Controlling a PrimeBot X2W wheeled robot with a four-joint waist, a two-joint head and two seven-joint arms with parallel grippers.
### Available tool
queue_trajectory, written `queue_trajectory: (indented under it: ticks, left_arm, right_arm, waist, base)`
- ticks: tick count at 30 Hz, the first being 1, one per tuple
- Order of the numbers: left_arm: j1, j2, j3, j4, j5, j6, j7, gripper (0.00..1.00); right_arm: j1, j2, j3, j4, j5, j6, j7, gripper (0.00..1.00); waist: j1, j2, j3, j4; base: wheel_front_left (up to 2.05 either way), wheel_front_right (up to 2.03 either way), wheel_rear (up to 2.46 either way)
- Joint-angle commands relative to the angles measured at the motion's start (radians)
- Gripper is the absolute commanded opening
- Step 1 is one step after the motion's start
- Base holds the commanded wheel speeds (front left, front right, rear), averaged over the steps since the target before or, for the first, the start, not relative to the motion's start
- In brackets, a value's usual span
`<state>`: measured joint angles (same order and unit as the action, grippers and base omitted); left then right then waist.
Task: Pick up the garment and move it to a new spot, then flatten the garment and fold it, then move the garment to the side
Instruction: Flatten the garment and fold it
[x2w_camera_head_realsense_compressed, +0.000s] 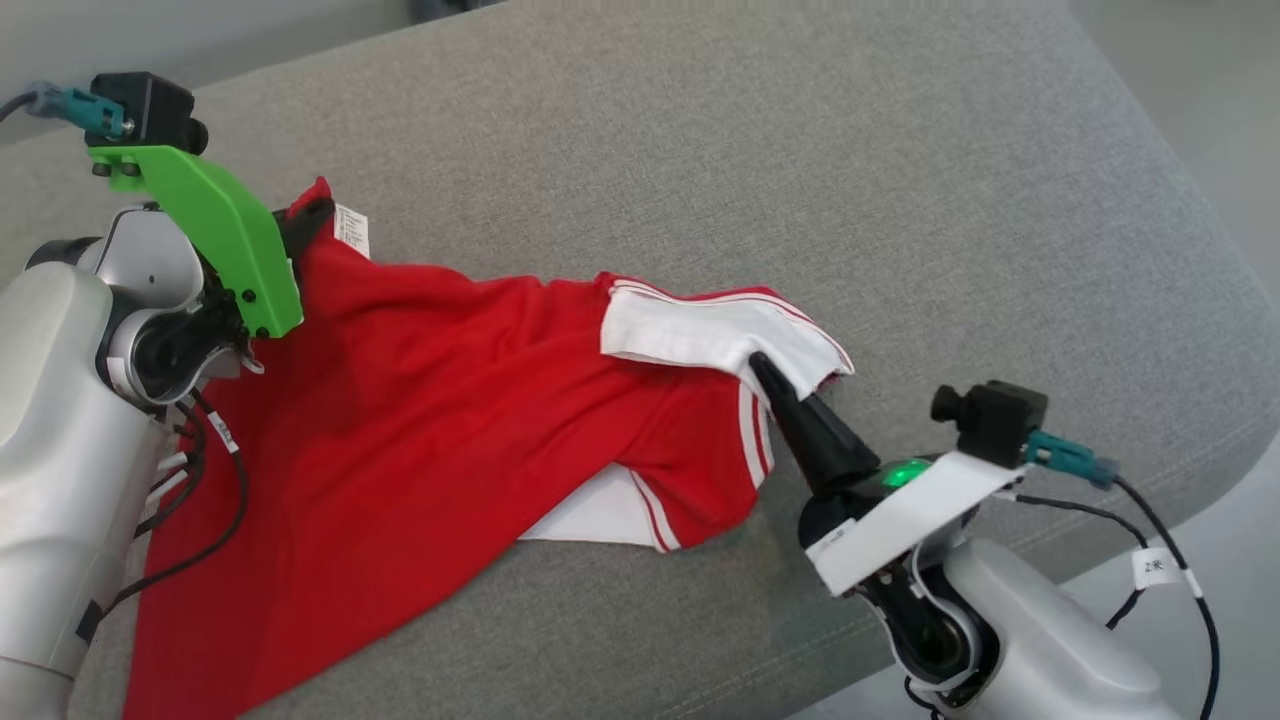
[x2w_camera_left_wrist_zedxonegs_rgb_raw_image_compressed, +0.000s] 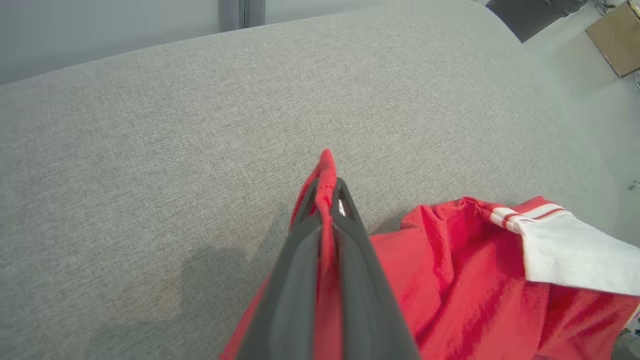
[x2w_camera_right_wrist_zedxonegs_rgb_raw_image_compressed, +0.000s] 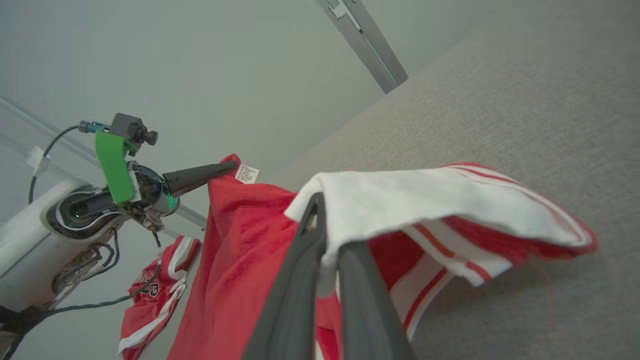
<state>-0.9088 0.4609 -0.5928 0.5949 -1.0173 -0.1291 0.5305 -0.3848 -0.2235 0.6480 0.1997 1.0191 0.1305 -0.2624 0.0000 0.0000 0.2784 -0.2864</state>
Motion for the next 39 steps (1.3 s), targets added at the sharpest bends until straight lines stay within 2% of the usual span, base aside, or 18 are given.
queue_trajectory:
  ticks: [1,7,9,17,21,28,36,39]
  left_arm:
    - [0.016,0.004,0.003,-0.006,-0.012,-0.003,-0.016,0.00]
    - [0.054,0.017,0.029,-0.053,-0.059,-0.003,-0.111,0.00]
    - [0.070,0.021,0.041,-0.069,-0.073,-0.003,-0.139,0.03]
    - [0.158,0.036,0.082,-0.159,-0.112,-0.001,-0.220,0.00]
    - [0.217,0.053,0.110,-0.241,-0.136,0.015,-0.256,0.00]
    - [0.363,0.081,0.157,-0.431,-0.178,0.083,-0.296,0.00]
    - [0.488,0.101,0.132,-0.576,-0.179,0.149,-0.278,0.00]
    - [0.502,0.102,0.127,-0.597,-0.177,0.161,-0.273,0.00]
  right_arm:
    - [0.017,-0.008,-0.017,-0.020,0.014,0.000,-0.003,0.00]
    - [0.073,-0.035,-0.168,-0.166,0.061,0.000,-0.003,0.00]
    - [0.093,-0.044,-0.208,-0.195,0.068,0.000,-0.003,0.00]
    - [0.161,-0.097,-0.308,-0.222,0.079,0.000,-0.003,0.00]
    - [0.186,-0.105,-0.352,-0.248,0.079,0.000,-0.003,0.00]
    - [0.222,-0.131,-0.349,-0.288,0.078,0.000,-0.003,0.00]
    - [0.250,-0.161,-0.325,-0.264,0.086,0.000,0.018,0.00]
    - [0.248,-0.169,-0.318,-0.255,0.087,0.000,0.032,0.00]
  waist:
    - [0.0000,0.0000,-0.058,0.039]
    - [0.0000,0.0000,-0.133,0.089]
    - [0.0000,0.0000,-0.153,0.106]
    - [0.0000,0.0000,-0.217,0.173]
    - [0.0000,0.0000,-0.239,0.192]
    - [0.0000,0.0000,-0.255,0.216]
    - [0.0000,0.0000,-0.239,0.239]
    - [0.0000,0.0000,-0.232,0.244]
  base:
    - [0.00,0.00,0.00]
    - [0.00,0.00,0.00]
    - [0.00,0.00,0.00]
    - [0.00,0.00,0.00]
    - [0.00,0.00,0.00]
    - [0.00,0.00,0.00]
    - [0.00,0.00,0.00]
    - [0.00,0.00,0.00]
